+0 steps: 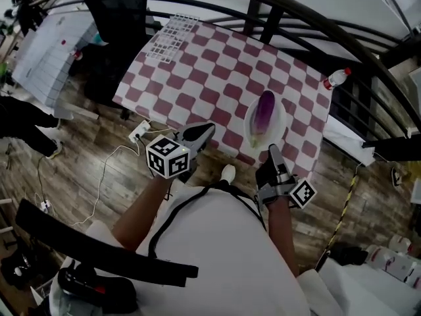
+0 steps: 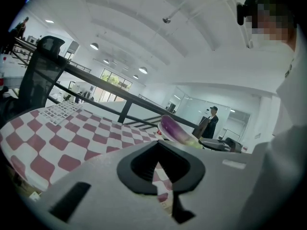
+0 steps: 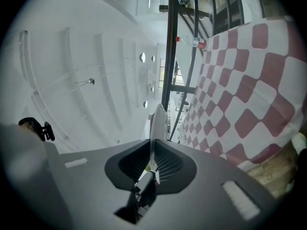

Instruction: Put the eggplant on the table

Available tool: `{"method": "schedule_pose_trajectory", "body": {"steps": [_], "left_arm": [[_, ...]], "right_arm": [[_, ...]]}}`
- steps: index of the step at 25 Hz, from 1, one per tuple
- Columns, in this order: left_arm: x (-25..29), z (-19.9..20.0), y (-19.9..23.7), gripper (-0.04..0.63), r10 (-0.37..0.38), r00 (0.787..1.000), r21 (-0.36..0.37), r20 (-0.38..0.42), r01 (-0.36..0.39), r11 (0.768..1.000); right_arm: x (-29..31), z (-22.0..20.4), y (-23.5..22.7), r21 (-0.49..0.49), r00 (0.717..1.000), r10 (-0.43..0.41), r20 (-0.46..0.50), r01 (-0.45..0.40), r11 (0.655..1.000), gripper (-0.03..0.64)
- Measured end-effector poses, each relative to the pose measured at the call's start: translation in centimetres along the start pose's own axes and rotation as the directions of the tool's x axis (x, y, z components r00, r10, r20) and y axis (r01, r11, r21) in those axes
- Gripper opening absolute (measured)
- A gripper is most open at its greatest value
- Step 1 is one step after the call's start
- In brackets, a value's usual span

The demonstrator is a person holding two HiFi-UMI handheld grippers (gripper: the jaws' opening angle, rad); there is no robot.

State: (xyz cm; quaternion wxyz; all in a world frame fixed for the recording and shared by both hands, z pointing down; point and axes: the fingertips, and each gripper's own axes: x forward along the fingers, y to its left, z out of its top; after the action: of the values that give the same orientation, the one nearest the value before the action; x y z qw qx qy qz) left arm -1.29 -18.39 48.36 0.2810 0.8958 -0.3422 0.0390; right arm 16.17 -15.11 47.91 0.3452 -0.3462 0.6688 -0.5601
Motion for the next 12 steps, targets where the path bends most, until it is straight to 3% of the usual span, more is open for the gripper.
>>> {"method": "schedule_pose_trajectory", "body": {"steps": [12], "left_arm": [[6.2,1.4,1.6,0.006,0.092,0.996,-0.034,0.012,-0.092,0.995]], "right_arm": [[3.7,5.2,-5.2,0.024,0.986,0.01,-0.164,-0.006,1.0,0.037]]}}
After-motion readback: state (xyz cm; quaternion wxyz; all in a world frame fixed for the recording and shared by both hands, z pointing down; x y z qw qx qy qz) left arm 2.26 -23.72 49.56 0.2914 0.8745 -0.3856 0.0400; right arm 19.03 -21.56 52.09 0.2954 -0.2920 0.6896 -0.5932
